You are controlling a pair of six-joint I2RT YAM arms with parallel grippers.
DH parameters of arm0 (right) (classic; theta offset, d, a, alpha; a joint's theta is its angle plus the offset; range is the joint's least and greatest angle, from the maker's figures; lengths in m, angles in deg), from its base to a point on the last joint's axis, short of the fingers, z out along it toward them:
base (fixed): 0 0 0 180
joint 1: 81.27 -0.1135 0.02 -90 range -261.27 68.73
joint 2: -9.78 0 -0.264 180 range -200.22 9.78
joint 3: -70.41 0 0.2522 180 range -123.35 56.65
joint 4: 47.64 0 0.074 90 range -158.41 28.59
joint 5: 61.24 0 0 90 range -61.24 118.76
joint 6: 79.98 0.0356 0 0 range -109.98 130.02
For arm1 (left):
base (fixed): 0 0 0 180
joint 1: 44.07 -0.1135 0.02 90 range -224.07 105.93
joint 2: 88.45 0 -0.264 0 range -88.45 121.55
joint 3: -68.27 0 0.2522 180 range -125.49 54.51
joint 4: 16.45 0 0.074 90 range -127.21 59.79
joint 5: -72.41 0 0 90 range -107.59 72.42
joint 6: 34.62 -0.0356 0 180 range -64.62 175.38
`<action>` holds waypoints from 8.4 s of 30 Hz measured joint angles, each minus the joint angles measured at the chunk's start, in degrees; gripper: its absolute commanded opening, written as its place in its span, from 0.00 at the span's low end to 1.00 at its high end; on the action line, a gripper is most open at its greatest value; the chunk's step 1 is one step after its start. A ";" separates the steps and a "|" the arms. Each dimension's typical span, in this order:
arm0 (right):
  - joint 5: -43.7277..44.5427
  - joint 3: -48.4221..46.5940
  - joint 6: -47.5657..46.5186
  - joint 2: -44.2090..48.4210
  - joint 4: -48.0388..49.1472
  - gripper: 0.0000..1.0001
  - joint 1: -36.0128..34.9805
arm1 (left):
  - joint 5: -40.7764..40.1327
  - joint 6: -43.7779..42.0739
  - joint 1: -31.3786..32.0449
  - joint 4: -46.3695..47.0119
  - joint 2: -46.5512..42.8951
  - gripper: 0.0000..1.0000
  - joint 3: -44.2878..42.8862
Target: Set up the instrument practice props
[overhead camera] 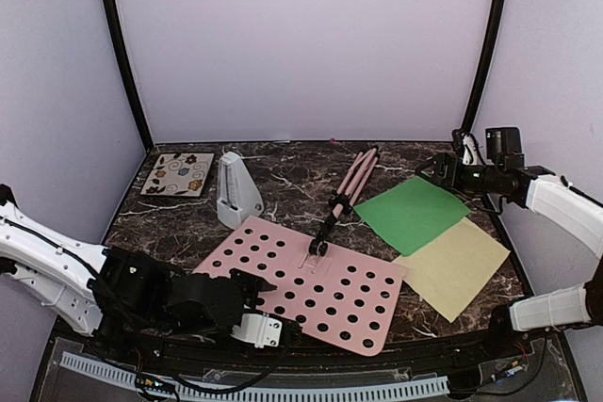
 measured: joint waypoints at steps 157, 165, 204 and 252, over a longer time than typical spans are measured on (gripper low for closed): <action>20.24 -6.54 -70.66 -6.10 12.52 0.00 -37.99 | -24.55 -37.94 1.01 21.46 -10.23 0.99 -21.22; 21.31 -14.71 -58.23 -9.90 13.79 0.00 -34.88 | -30.64 -37.27 1.01 42.58 -16.09 0.99 -16.15; 10.71 -34.99 -6.03 -22.18 34.40 0.00 -32.57 | 18.32 34.93 -38.75 20.92 7.50 0.66 -18.45; 16.79 -38.25 -0.09 -21.66 22.16 0.00 -31.80 | 22.64 5.79 -46.27 36.72 28.33 0.00 -27.21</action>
